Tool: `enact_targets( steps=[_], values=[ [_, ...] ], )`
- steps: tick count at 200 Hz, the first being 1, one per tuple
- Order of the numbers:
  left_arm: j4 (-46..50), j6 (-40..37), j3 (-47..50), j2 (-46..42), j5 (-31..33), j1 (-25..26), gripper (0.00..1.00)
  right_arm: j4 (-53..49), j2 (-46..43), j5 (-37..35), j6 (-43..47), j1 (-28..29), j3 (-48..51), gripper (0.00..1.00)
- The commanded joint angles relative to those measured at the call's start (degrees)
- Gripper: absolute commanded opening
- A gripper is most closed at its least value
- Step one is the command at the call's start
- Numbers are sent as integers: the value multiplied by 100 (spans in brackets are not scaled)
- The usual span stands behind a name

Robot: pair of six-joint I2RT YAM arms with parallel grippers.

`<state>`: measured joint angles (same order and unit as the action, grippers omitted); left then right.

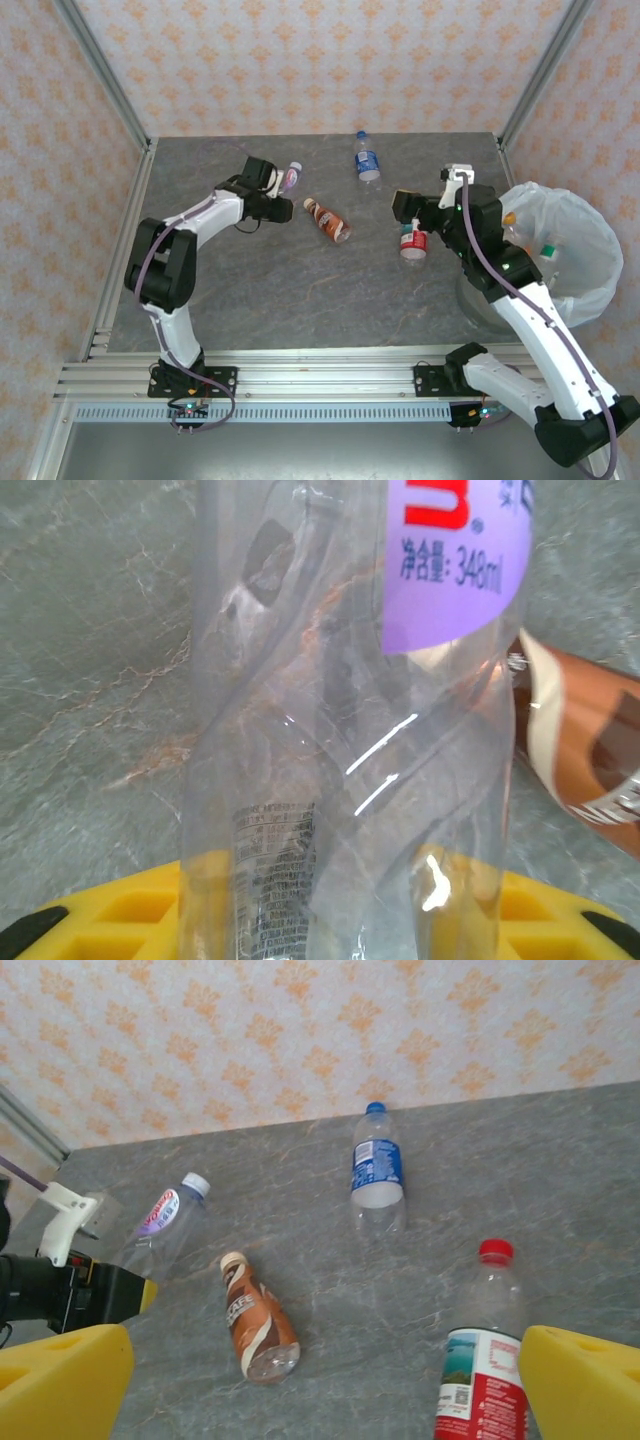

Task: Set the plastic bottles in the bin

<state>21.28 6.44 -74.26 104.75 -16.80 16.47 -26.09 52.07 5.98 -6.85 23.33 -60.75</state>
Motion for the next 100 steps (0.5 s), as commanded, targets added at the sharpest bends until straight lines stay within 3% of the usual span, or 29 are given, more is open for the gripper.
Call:
enact_targets(
  steps=[1,49,100],
  values=[
    [-306,239,256,-483,336,259,36,298,140,279,-248,76,-13,99],
    [-413,467,724,-1299,749,827,35,361,373,208,-284,128,-148,99],
    [-833,662,1236,-2229,-35,1367,35,494,714,468,-966,129,-227,99]
  ],
)
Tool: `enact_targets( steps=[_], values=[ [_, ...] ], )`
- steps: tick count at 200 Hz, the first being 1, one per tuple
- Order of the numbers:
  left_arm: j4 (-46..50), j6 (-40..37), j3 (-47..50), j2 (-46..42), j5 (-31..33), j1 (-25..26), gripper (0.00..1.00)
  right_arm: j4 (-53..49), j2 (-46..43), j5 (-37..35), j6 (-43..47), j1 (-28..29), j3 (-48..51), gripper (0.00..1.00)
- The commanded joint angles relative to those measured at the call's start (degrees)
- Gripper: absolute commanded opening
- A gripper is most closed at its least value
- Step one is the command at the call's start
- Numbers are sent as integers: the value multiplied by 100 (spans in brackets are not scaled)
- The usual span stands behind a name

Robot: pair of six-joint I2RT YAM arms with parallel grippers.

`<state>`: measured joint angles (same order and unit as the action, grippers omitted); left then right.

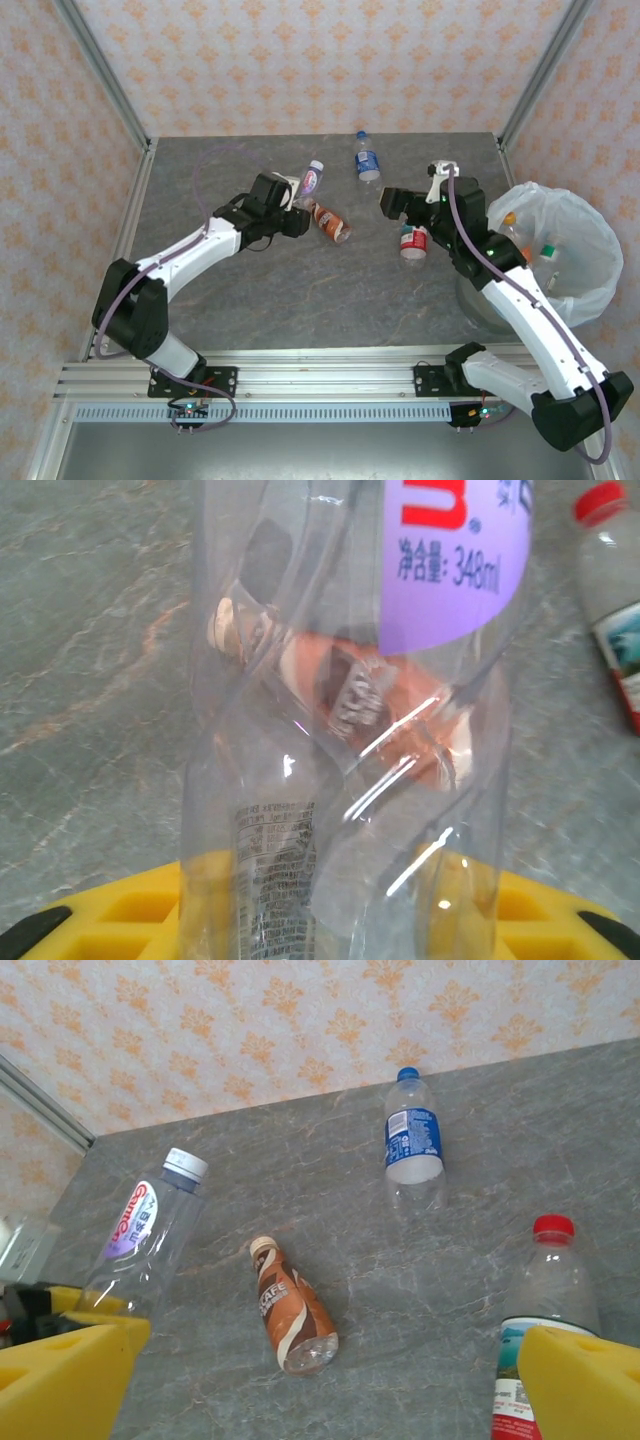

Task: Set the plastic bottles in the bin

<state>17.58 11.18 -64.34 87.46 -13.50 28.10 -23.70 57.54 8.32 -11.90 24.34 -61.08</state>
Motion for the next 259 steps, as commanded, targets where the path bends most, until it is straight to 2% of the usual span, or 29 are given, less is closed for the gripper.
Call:
enact_targets(
  steps=[1,28,74,103,140,177,226,259],
  values=[
    [-487,194,258,-527,-378,218,35,267,173,242,-479,32,-194,99],
    [-1026,399,628,-1010,-818,405,36,423,403,545,-874,36,-261,99],
    [-1481,496,960,-1417,-1194,573,36,1005,655,1353,-1583,36,-293,99],
    [-1567,383,937,-1405,-1647,656,36,1539,814,2069,-2038,34,-317,99],
    [-1758,319,947,-1399,-2080,740,36,1689,914,2144,-2220,32,-351,99],
    [-1670,236,815,-1278,-2280,802,36,2051,996,2715,-2402,37,-292,100],
    [-1674,193,807,-1235,-2385,838,36,2381,994,2403,-2523,39,-168,86],
    [-1654,157,797,-1217,-2418,855,36,2379,1142,2401,-2510,42,-185,71]
  ],
)
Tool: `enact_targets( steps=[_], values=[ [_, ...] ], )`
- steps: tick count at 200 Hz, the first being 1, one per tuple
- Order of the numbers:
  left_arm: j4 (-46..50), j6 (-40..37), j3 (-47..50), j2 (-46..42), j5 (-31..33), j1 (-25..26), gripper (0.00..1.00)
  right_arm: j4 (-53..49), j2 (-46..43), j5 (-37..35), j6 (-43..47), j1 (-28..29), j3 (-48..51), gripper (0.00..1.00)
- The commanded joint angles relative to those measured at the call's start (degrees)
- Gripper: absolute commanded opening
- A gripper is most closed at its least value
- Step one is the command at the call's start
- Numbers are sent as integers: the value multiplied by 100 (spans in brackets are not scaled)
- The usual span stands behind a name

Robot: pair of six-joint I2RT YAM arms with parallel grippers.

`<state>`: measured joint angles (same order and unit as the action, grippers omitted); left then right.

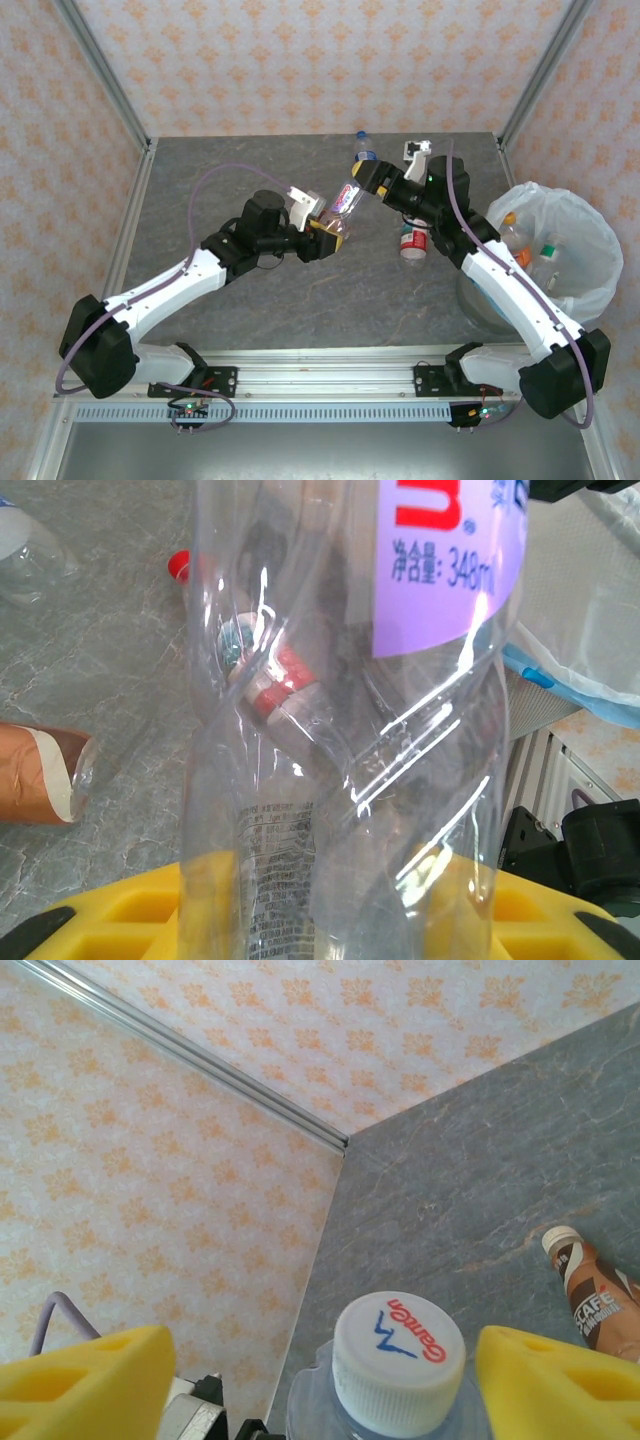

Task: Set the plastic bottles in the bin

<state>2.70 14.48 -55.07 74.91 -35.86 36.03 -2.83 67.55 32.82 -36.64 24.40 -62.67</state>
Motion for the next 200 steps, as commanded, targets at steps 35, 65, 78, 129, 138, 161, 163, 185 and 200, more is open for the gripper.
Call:
enact_targets(
  steps=[35,65,78,129,138,161,163,185,200],
  values=[
    [-136,-212,-172,93,-194,79,36,304,313,34,-10,34,-139,60],
    [-131,-235,-188,128,-185,88,36,226,478,28,8,75,-275,50],
    [-114,-244,-198,138,-196,93,36,191,521,-11,33,97,-314,45],
    [-140,-226,-167,154,-124,93,35,151,491,-83,28,106,-267,24],
    [-125,-218,-187,170,-106,88,35,138,476,-72,46,106,-240,21],
    [-88,-217,-250,216,-89,89,36,127,418,-149,69,107,-189,12],
    [-93,-217,-254,219,-82,88,36,130,413,-159,72,106,-183,10],
    [-72,-202,-281,242,-33,89,38,137,320,-274,122,104,-131,0],
    [-24,-193,-303,254,80,89,43,124,269,-317,164,103,-105,0]
  ],
)
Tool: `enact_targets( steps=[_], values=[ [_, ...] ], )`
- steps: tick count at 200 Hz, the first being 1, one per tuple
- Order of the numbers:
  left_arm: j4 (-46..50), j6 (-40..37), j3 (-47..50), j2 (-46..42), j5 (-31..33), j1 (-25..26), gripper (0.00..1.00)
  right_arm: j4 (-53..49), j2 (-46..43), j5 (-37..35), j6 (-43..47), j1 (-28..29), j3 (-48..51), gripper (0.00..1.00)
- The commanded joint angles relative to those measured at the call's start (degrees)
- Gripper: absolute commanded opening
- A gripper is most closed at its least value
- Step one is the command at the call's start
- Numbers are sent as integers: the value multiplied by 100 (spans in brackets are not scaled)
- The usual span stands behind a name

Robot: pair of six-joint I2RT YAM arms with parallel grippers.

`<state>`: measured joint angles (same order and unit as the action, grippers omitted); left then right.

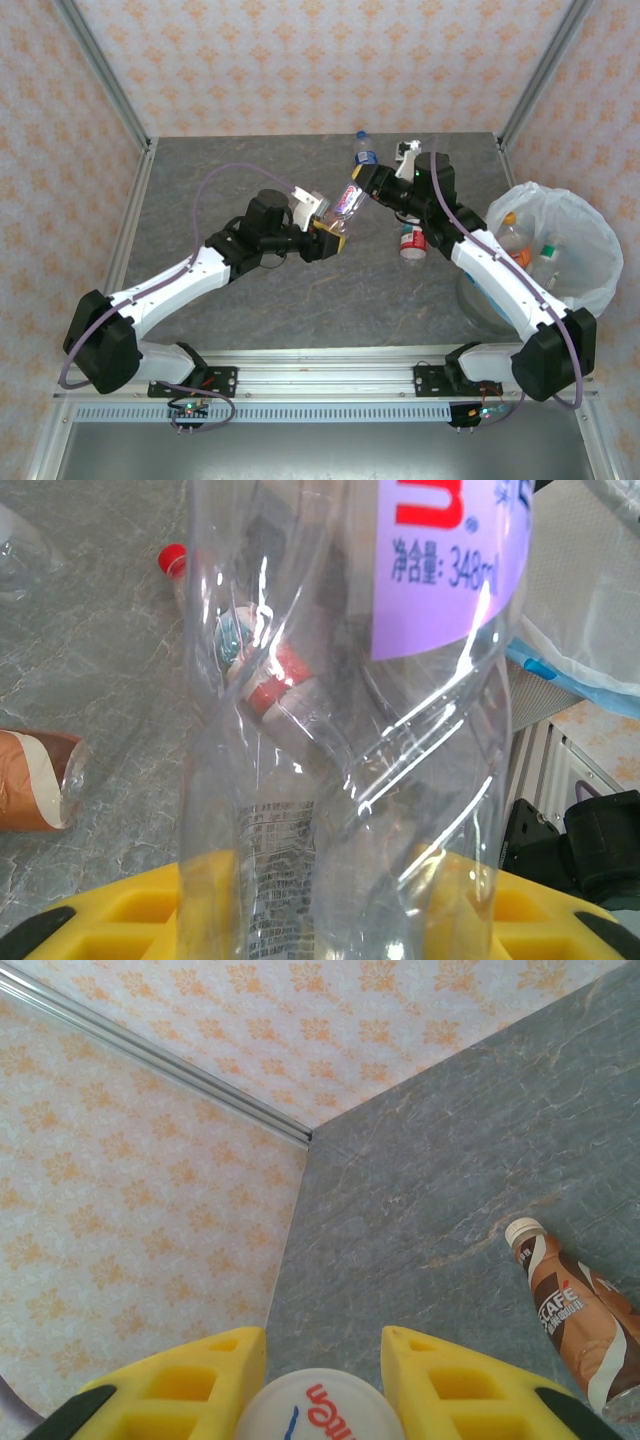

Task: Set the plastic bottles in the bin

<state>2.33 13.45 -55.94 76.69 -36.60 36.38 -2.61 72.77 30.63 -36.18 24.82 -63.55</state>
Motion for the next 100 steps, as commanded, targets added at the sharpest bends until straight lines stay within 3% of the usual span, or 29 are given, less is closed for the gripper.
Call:
enact_targets(
  steps=[1,16,58,100],
  values=[
    [13,-85,-216,80,158,54,44,103,-263,-109,123,60,-13,0],
    [-1,-79,-209,83,206,58,52,62,-336,-228,185,65,9,0],
    [-171,-1,-72,10,509,60,86,-55,-647,-721,522,61,112,0],
    [-240,-4,42,-188,698,53,96,-413,-873,-1200,835,62,131,0]
  ],
)
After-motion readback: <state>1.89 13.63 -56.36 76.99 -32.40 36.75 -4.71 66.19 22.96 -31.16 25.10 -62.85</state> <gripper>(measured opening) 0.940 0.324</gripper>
